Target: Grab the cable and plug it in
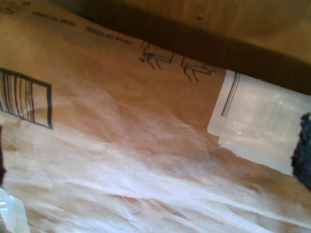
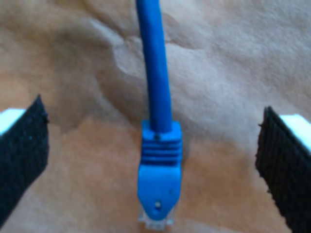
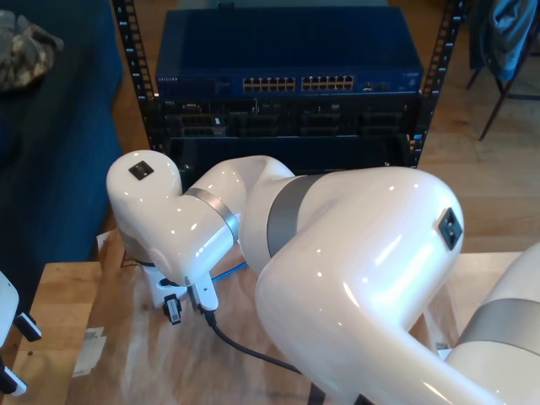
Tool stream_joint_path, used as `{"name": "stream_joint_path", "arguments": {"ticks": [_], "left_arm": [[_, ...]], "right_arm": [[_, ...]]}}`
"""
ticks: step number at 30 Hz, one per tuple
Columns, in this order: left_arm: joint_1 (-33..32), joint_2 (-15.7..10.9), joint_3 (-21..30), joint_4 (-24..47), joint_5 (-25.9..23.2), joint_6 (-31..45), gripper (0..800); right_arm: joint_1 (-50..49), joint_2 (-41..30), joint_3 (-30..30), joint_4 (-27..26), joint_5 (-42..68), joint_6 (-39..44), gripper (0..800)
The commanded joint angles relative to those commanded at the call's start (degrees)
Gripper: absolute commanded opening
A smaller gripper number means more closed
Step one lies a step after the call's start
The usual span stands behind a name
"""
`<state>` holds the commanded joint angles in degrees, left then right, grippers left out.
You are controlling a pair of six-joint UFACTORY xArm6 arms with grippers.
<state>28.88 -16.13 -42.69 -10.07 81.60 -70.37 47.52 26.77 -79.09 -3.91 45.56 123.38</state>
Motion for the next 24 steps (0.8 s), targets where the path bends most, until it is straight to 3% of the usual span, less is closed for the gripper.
{"name": "stream_joint_path", "arguments": {"ticks": [4, 8, 14, 16, 20, 24], "left_arm": [[0.0, 0.0, 0.0, -0.1, -0.1, 0.0, 800], [0.0, 0.0, 0.0, -0.1, 0.0, 0.0, 800], [0.0, 0.0, 0.0, -0.1, 0.0, 0.0, 800], [0.0, 0.0, 0.0, -0.1, 0.0, 0.0, 800], [-0.5, -0.1, -1.5, -0.5, 0.2, 0.0, 800], [-2.3, -0.4, -4.0, -5.1, 0.9, 0.2, 800]], "right_arm": [[-0.1, 0.0, 0.2, -0.1, 0.1, 0.0, 569], [-0.1, 0.0, 0.4, -0.2, 0.1, 0.1, 487], [-0.1, 0.0, 0.4, -0.3, 0.0, 0.3, 229], [0.0, -0.1, 0.4, -0.4, 0.0, 0.3, 42], [-0.3, -1.8, 1.0, -1.1, 0.4, 0.2, 13], [-4.4, -11.6, 6.8, -0.8, 3.3, 0.3, 12]]}}
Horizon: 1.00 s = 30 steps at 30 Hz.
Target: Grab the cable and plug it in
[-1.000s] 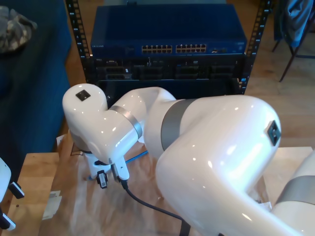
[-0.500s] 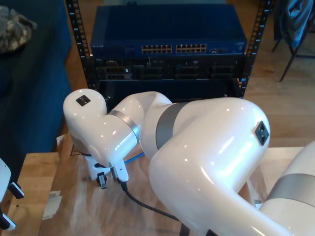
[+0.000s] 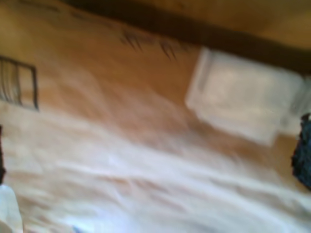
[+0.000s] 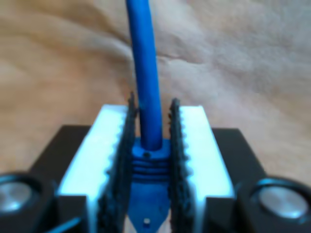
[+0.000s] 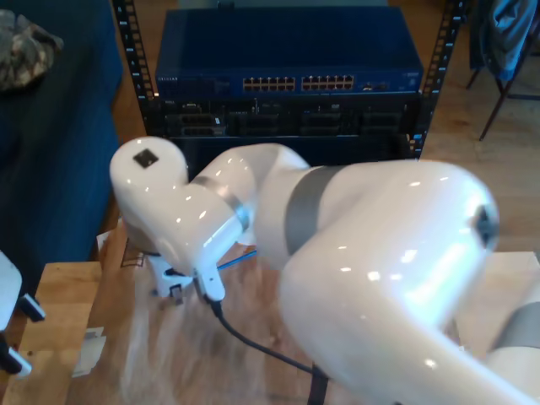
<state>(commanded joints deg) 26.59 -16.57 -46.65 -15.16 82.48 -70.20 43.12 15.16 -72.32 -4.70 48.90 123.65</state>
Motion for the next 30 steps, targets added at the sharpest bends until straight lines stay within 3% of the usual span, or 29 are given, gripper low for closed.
{"name": "stream_joint_path", "arguments": {"ticks": [7, 14, 21, 30], "left_arm": [[-6.7, 0.3, -5.1, -11.4, 1.0, -0.6, 800], [-15.3, 0.4, -7.5, -20.8, 1.1, -7.0, 800], [-17.4, 1.8, -9.0, -25.1, 4.1, -12.0, 800], [-20.0, 1.8, -13.0, -29.2, 4.5, -11.6, 800]], "right_arm": [[-9.8, -22.9, 17.3, 0.4, 1.1, 0.5, 13], [-15.6, -40.3, 25.1, 1.1, 3.8, 0.9, 12], [-16.8, -47.4, 26.1, 3.3, 5.0, 0.9, 9], [-16.5, -47.6, 20.5, 7.8, 11.3, 0.6, 4]]}}
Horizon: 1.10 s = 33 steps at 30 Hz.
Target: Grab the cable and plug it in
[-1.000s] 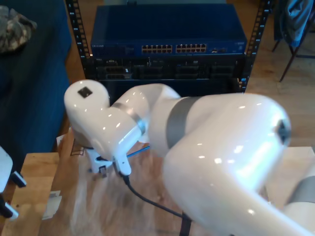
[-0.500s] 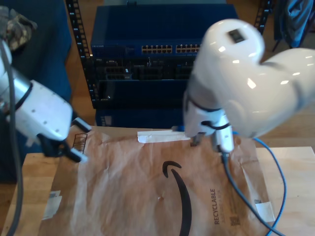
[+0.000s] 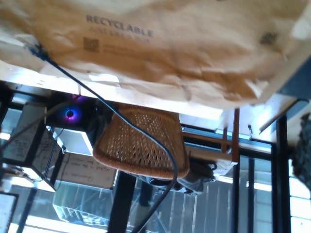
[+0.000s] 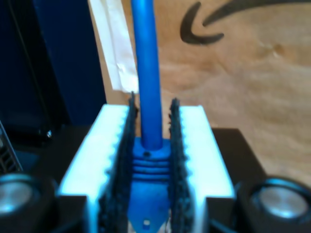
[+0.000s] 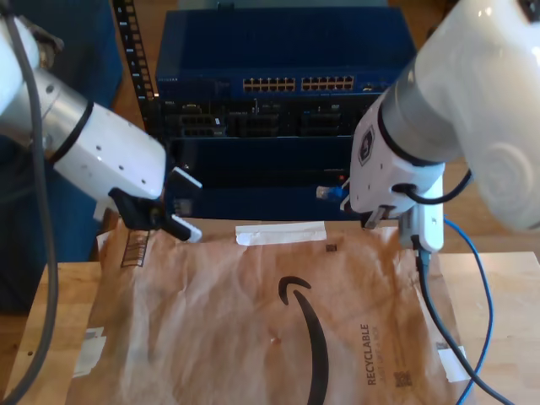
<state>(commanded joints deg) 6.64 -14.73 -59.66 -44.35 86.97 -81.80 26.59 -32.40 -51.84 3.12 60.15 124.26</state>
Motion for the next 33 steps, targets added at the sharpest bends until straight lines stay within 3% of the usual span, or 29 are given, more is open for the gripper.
{"name": "stream_joint_path", "arguments": {"ticks": [10, 17, 26, 33], "left_arm": [[-0.5, -0.4, -6.5, -9.6, 3.7, 6.3, 800], [-5.2, -0.4, -10.6, -10.2, 6.1, 6.1, 800], [-5.9, -0.3, -10.2, -14.2, 6.8, 2.0, 798], [-5.7, -0.3, -10.0, -14.9, 8.7, 2.0, 794]], "right_arm": [[-3.4, 1.5, -5.3, 11.8, 4.7, -1.7, 4], [-7.3, 3.1, -9.1, 20.5, 8.4, -6.2, 4], [-7.6, 6.1, -13.4, 23.2, 9.9, -6.3, 4], [-11.4, 6.1, -13.7, 29.1, 11.7, -8.4, 4]]}}
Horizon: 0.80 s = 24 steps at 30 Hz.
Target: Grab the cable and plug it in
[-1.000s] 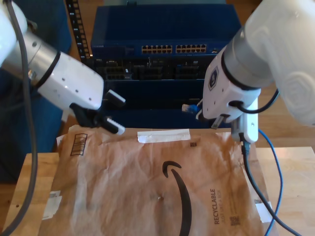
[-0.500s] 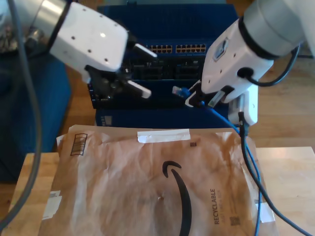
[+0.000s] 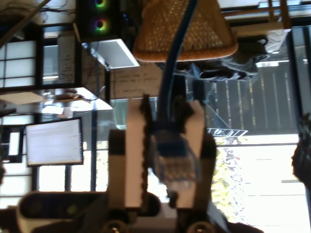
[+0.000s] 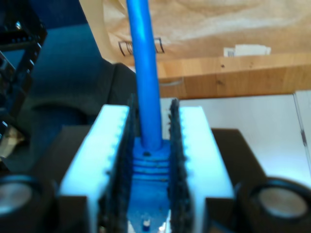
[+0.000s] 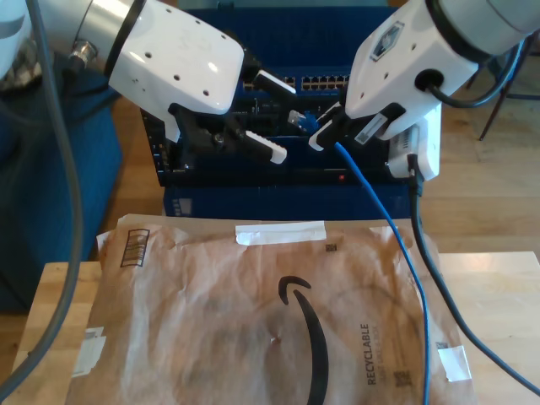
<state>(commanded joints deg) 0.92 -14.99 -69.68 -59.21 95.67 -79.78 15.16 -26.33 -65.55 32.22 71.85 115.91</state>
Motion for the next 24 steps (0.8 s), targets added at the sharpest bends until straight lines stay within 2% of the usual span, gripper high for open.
{"name": "stream_joint_path", "arguments": {"ticks": [7, 15, 21, 24], "left_arm": [[0.1, 0.1, 0.0, -3.3, 2.5, 0.0, 714], [0.3, 0.3, -0.2, -3.7, 2.6, 0.0, 713], [0.3, 0.3, -0.6, -8.2, 2.7, -0.3, 714], [0.3, 0.4, -1.0, -8.8, 2.6, -0.3, 714]], "right_arm": [[-0.1, 0.0, 0.0, 0.2, 0.0, -0.1, 4], [-1.7, -0.1, 0.1, 0.5, 0.1, -0.1, 4], [-3.4, -0.1, 0.1, 4.8, 1.8, -2.0, 6], [-3.7, -0.1, 0.0, 5.0, 2.0, -2.0, 7]]}}
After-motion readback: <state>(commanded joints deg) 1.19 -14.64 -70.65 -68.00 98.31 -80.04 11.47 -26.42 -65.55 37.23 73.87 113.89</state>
